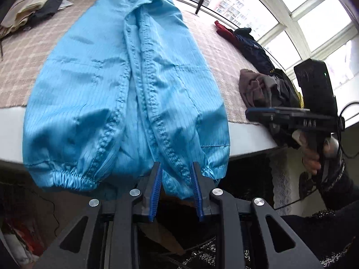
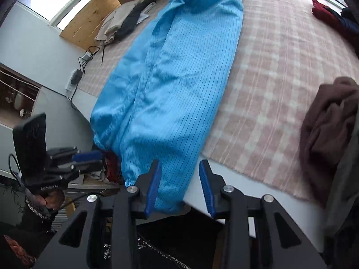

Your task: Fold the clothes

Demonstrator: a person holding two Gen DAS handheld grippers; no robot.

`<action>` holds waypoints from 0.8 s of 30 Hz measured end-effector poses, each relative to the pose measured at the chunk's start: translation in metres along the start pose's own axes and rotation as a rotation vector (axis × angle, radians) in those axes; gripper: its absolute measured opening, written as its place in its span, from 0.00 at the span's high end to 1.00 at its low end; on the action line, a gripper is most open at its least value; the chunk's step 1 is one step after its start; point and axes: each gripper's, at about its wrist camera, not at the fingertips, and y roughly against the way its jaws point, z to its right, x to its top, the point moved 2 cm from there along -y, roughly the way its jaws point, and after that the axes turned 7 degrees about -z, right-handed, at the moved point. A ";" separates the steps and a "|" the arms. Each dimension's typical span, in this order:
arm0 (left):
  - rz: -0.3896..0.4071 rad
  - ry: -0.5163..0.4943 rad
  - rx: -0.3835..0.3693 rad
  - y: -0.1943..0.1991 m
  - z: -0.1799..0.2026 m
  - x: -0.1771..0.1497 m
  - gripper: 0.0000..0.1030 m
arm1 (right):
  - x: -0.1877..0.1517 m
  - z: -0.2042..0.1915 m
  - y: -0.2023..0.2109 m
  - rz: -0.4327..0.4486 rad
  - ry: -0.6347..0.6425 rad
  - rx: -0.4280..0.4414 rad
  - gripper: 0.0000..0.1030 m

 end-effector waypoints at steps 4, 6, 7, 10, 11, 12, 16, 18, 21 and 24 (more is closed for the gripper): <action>-0.048 -0.131 0.012 -0.007 0.017 0.009 0.77 | -0.017 -0.021 -0.023 0.058 -0.022 -0.061 0.67; -0.033 -0.190 0.031 -0.005 0.025 0.016 0.77 | -0.019 -0.029 -0.033 0.071 -0.019 -0.095 0.71; -0.022 -0.209 0.025 -0.006 0.028 0.021 0.77 | -0.021 -0.032 -0.041 0.041 -0.015 -0.097 0.77; -0.010 -0.227 0.016 -0.024 0.031 0.038 0.72 | -0.028 -0.031 -0.042 -0.055 -0.024 -0.079 0.87; -0.022 -0.227 0.027 -0.034 0.030 0.042 0.73 | -0.029 -0.029 -0.034 -0.066 -0.033 -0.076 0.87; -0.052 -0.227 0.049 -0.047 0.029 0.044 0.75 | -0.029 -0.026 -0.026 -0.076 -0.043 -0.074 0.87; -0.074 -0.267 0.074 -0.055 0.031 0.037 0.75 | -0.003 -0.013 0.030 -0.008 -0.069 -0.097 0.85; -0.055 -0.257 0.059 -0.043 0.032 0.038 0.75 | 0.044 -0.005 0.071 0.089 -0.068 -0.125 0.78; -0.023 -0.243 0.045 -0.024 0.036 0.049 0.75 | 0.130 0.017 0.114 0.198 -0.036 -0.131 0.58; -0.002 -0.239 0.056 -0.018 0.045 0.069 0.74 | 0.224 0.053 0.121 0.242 -0.032 -0.183 0.58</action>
